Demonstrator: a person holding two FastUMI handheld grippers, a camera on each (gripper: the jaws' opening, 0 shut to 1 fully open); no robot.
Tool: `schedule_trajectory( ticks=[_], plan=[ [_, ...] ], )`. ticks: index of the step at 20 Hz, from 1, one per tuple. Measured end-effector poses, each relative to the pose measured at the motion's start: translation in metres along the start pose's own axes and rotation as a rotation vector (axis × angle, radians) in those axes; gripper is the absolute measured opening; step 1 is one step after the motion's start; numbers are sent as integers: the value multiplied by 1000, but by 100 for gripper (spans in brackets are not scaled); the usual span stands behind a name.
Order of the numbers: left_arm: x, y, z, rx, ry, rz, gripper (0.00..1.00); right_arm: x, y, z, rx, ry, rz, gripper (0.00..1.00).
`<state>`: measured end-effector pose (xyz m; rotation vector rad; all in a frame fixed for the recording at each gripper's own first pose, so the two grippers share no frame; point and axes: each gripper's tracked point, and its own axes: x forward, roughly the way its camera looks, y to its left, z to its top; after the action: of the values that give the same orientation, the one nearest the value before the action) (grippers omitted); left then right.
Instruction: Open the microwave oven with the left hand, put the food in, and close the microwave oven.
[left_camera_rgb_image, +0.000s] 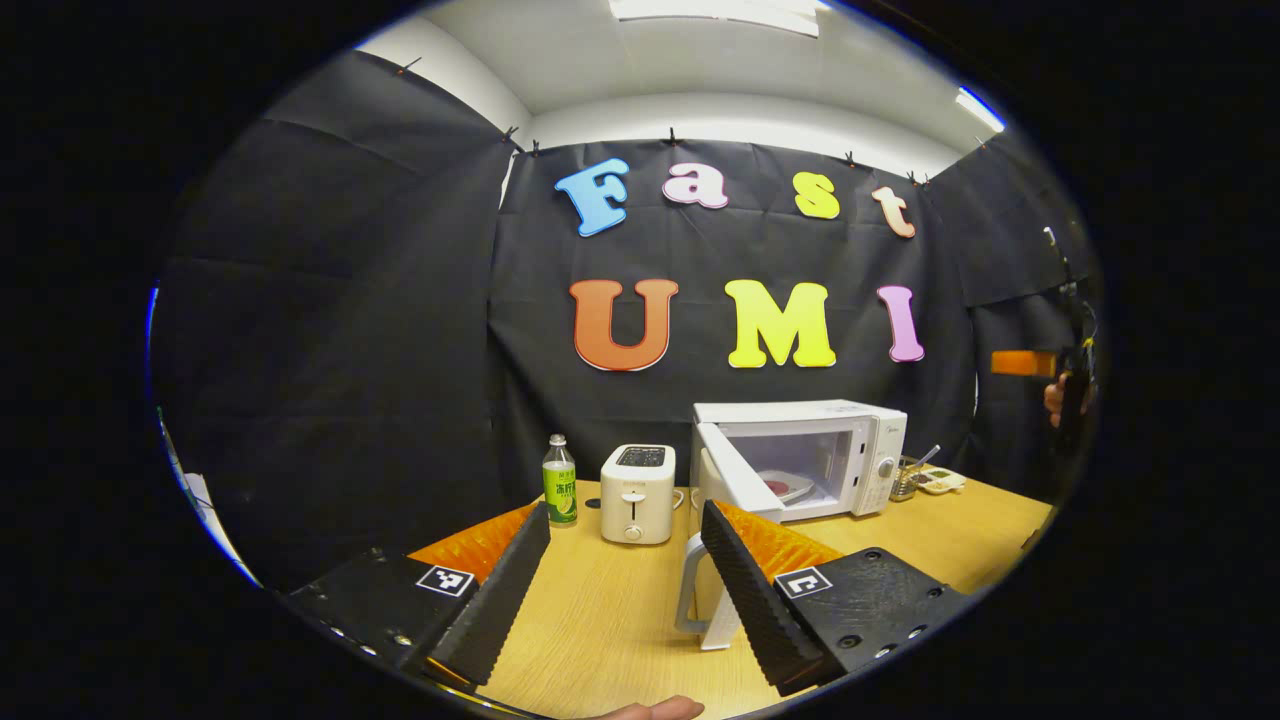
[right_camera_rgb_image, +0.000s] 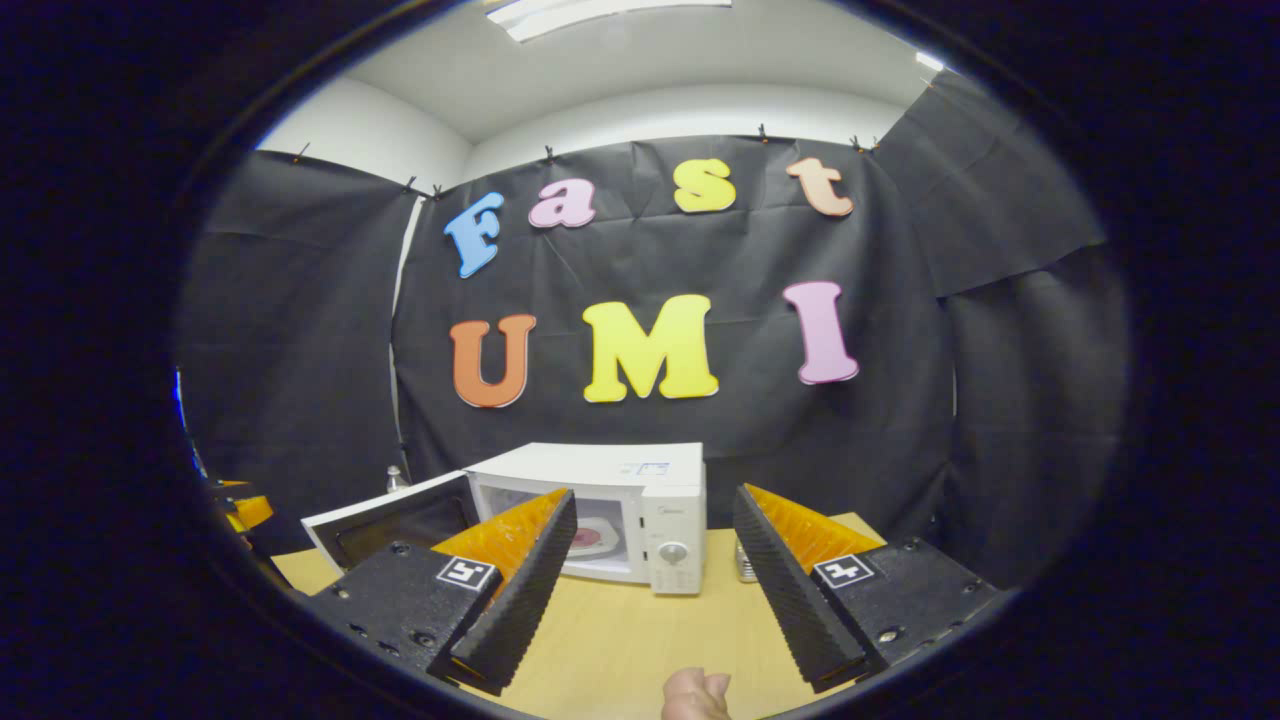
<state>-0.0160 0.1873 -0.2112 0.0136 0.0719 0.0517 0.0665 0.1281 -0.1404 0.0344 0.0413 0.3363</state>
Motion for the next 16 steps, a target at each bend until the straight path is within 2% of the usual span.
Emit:
schedule_trajectory(
  ticks=[2,3,4,5,6,7,8,9,10,11,16],
  plan=[
    [7,-3,-15,18,9,-26,93,-44,-9,15,-15,-35,-3,100],
    [14,1,-20,29,5,-13,92,-64,-16,19,-27,-52,-11,100],
    [19,5,-23,32,3,-12,100,-84,-25,24,-39,-69,-31,91],
    [22,8,-28,26,10,-7,83,-102,-32,30,-53,-89,-46,100],
    [25,10,-34,17,16,1,52,-119,-39,36,-62,-108,-65,100],
    [29,14,-39,10,14,9,34,-136,-45,42,-70,-128,-81,91],
    [32,14,-41,2,13,7,39,-150,-50,46,-76,-141,-92,91],
    [33,14,-44,-31,8,2,14,-162,-56,47,-87,-144,-108,100],
    [34,4,-42,-68,0,-48,0,-172,-63,48,-94,-145,-127,100],
    [39,-7,-47,-104,17,-102,0,-181,-68,48,-93,-137,-146,100],
    [68,-14,-74,-94,79,-148,0,-204,-68,48,-61,-137,-134,100]
  ],
)
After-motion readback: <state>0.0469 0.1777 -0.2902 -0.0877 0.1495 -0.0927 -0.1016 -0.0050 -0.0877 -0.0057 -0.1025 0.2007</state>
